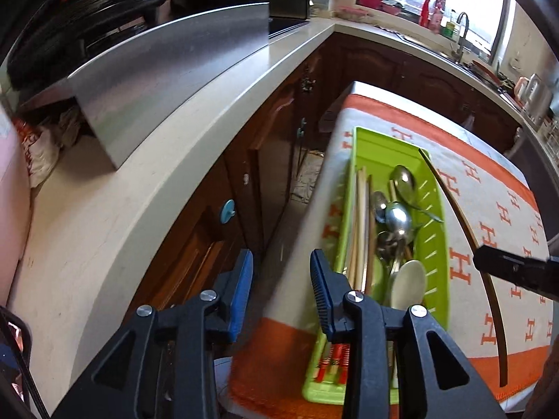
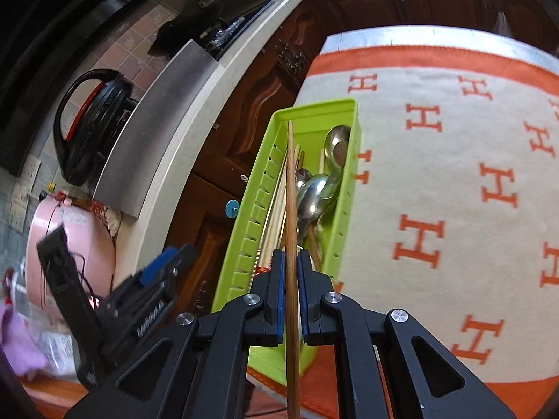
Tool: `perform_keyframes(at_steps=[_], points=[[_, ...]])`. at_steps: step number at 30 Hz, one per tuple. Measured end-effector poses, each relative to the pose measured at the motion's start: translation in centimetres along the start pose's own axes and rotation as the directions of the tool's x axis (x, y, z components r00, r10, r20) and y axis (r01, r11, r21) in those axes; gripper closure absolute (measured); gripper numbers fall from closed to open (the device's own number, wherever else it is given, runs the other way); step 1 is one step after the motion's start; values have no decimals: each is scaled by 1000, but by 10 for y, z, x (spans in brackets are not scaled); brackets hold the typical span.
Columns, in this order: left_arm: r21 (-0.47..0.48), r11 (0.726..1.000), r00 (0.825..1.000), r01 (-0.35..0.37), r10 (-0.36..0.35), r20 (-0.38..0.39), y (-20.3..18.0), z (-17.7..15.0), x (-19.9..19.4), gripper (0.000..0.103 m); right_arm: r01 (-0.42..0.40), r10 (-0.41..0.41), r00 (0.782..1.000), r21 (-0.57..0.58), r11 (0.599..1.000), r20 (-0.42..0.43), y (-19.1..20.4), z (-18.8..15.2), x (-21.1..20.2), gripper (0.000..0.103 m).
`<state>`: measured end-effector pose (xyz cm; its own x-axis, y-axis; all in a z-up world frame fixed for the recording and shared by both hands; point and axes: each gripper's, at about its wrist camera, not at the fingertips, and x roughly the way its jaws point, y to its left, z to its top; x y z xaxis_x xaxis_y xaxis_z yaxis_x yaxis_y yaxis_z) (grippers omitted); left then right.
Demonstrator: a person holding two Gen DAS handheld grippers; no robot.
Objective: Organize utensils
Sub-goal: 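Lower the white spoon into the green tray with the left tool while right tool lifts the chopstick, then lower the wooden chopstick into the green tray and open the right tool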
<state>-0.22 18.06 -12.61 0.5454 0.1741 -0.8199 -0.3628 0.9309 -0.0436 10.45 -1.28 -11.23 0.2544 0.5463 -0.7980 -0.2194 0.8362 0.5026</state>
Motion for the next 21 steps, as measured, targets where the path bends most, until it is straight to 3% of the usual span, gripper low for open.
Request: perform_keyframes(at_steps=[10,21], points=[[-23,1000,1000,-15,15,8,22,-3,1,62,30,-30,1000,111,993,-8,13,27,49,95],[-20,1000,1000,4,-4,7,21,-2,1,60,83,-83,996,0,997,24,17,13,30,95]])
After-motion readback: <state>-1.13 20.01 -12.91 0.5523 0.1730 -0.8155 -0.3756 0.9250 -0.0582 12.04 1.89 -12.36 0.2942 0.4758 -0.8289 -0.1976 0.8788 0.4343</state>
